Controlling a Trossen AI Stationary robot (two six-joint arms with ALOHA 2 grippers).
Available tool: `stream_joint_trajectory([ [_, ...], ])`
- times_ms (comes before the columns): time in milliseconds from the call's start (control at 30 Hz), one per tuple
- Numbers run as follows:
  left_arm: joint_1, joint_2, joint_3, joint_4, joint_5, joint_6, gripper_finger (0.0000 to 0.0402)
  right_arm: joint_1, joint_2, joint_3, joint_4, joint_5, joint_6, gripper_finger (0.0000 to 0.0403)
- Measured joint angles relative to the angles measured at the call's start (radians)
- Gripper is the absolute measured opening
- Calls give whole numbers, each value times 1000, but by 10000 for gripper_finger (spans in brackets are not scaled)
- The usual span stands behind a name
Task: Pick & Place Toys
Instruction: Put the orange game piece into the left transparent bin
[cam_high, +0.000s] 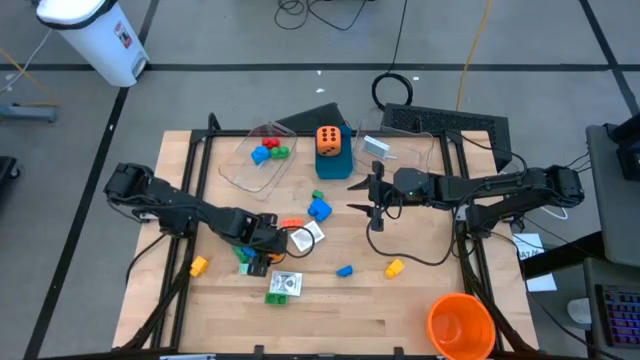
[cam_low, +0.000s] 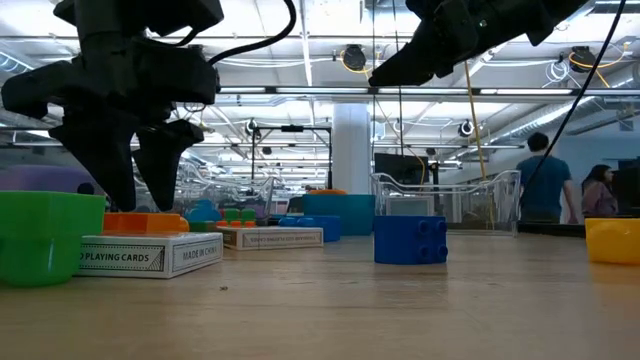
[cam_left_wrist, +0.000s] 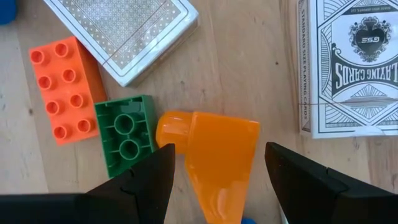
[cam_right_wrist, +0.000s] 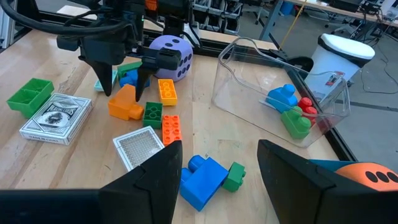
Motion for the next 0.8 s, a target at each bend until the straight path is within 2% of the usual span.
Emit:
stream_joint_trajectory([
  [333,1,82,-1,1,35,13,255,0,0,0,0,0,0,201],
  [567,1,85,-1,7,35,23,253,0,0,0,0,0,0,201],
  [667,1,85,-1,8,35,24,237,0,0,0,0,0,0,201],
  [800,2,85,-1,28,35,24,187,0,0,0,0,0,0,201],
])
